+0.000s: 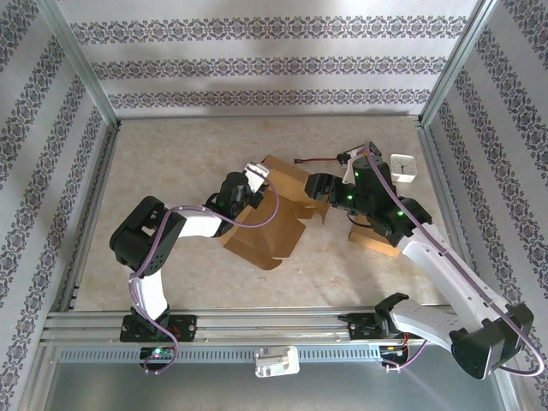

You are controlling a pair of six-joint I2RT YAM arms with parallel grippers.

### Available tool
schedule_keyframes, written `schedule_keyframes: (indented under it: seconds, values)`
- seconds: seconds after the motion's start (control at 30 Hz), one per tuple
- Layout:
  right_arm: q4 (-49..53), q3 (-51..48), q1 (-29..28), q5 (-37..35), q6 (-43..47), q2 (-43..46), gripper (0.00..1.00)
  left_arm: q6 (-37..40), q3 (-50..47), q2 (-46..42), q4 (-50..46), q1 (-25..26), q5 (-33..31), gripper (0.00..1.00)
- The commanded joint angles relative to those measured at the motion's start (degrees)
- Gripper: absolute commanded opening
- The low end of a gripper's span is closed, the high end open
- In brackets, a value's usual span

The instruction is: Fold the paper box

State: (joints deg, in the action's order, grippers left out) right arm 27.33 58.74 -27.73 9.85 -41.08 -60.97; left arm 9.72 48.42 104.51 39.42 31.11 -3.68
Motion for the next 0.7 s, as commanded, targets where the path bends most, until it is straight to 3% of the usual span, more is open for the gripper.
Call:
schedule_keyframes:
  seconds: [0.0,0.17,0.27,0.37,0.5,0.57,0.67]
  values:
    - [2.99,2.81,-1.41,-4.55,-5.81,-1.2,0.75,-5.87,-0.72,-9.95,-0.94,0.36,-0.01,0.41]
    - [5.25,3.92,-4.54,-11.93,-20.88,-3.3,0.7,-23.66,10.08,-21.41,-33.34,-0.44,3.53,0.44]
    - [7.56,6.11,-5.54,-12.15,-27.09,-7.02,0.69,-29.64,19.7,-20.82,-49.13,-1.97,10.46,0.43]
    - [10.13,9.48,-6.02,-17.4,-27.79,-10.31,0.68,-31.58,30.72,-15.31,-60.38,-4.24,18.73,0.43]
    - [9.69,12.77,-4.39,-17.79,-26.95,-15.78,0.66,-33.59,40.36,-7.01,-64.16,-7.93,28.26,0.45]
    - [7.24,12.99,-3.76,-17.12,-27.93,-18.31,0.62,-32.67,44.49,-3.0,-64.94,-9.18,32.2,0.51]
    - [4.03,13.35,-3.02,-17.01,-28.82,-21.55,0.57,-30.04,48.21,1.37,-65.61,-9.81,33.3,0.59]
